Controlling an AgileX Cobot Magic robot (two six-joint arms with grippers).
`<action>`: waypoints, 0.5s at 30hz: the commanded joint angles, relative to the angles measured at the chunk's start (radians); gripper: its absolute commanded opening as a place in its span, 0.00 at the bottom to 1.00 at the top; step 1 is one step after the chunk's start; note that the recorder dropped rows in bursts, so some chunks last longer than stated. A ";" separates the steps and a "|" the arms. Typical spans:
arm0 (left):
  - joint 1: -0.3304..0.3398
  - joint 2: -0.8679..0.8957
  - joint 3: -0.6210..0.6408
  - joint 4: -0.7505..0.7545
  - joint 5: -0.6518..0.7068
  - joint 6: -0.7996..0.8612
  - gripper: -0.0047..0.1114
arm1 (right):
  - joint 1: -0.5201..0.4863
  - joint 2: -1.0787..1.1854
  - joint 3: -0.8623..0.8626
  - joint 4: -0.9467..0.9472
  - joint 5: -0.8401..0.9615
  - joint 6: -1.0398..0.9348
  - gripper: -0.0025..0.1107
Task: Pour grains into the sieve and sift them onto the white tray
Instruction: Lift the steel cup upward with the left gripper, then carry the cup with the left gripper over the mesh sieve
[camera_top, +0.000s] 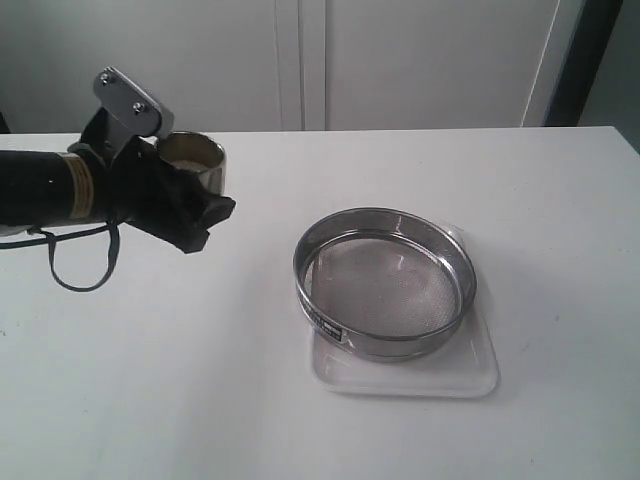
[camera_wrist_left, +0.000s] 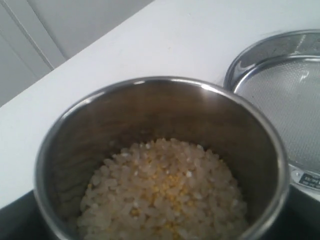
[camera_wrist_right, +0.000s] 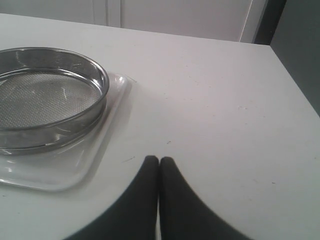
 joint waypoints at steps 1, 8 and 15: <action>-0.064 -0.015 -0.036 -0.003 0.123 0.013 0.04 | 0.001 -0.005 0.005 0.003 -0.014 0.002 0.02; -0.129 -0.012 -0.121 -0.005 0.210 0.015 0.04 | 0.001 -0.005 0.005 0.003 -0.014 0.002 0.02; -0.160 0.014 -0.185 -0.005 0.257 0.030 0.04 | 0.001 -0.005 0.005 0.003 -0.014 0.002 0.02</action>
